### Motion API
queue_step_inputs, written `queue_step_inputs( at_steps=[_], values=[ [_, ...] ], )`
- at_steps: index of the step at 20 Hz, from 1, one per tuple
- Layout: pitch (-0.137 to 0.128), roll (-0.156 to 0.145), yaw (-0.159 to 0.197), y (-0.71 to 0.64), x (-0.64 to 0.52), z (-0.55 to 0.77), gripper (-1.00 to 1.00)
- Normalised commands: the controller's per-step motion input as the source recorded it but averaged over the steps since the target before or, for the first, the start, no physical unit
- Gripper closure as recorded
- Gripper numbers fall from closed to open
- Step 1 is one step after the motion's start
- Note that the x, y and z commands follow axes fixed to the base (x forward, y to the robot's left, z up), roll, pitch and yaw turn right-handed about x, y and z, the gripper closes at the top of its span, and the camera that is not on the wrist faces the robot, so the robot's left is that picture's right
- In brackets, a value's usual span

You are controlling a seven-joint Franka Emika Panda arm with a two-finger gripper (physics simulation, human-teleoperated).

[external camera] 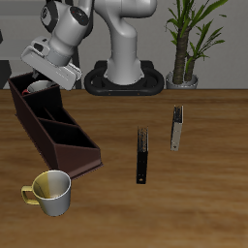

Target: Place the red mug into the right desk caddy's right compartment

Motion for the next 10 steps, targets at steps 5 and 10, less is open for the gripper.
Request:
queue_step_inputs(
  at_steps=[5, 10],
  values=[
    [-0.002, -0.020, -0.008, -0.08, -0.01, 0.03, -1.00],
    [0.006, -0.006, 0.002, -0.01, 0.03, 0.07, -1.00]
  ],
)
